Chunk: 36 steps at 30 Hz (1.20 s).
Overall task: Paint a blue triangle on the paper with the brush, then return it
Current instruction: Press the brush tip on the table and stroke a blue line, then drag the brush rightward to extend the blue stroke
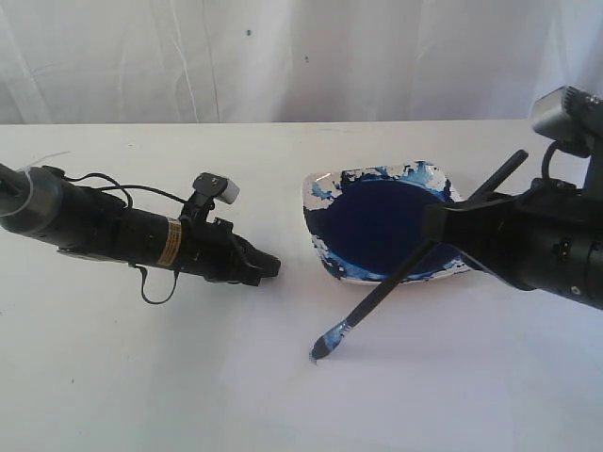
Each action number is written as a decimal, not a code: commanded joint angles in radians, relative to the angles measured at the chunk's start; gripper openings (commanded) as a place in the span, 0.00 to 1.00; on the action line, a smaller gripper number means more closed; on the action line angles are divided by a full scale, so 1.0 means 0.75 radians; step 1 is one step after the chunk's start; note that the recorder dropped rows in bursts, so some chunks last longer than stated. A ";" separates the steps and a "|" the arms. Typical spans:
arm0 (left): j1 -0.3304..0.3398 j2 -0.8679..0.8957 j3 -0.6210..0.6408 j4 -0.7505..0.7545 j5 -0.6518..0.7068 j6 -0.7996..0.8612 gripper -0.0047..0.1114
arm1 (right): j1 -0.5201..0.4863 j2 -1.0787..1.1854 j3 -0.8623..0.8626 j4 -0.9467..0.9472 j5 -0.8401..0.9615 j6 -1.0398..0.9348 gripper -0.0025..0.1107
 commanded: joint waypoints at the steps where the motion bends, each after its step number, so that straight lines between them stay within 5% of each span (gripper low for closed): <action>1: -0.005 -0.003 -0.001 0.020 0.058 0.002 0.04 | -0.003 0.002 -0.008 0.003 -0.085 -0.025 0.04; 23: -0.005 -0.003 -0.001 0.020 0.058 0.002 0.04 | -0.003 0.002 -0.008 -0.003 -0.230 -0.069 0.04; 36: -0.005 -0.003 -0.001 0.020 0.058 0.002 0.04 | -0.003 -0.064 -0.015 0.011 0.027 -0.016 0.04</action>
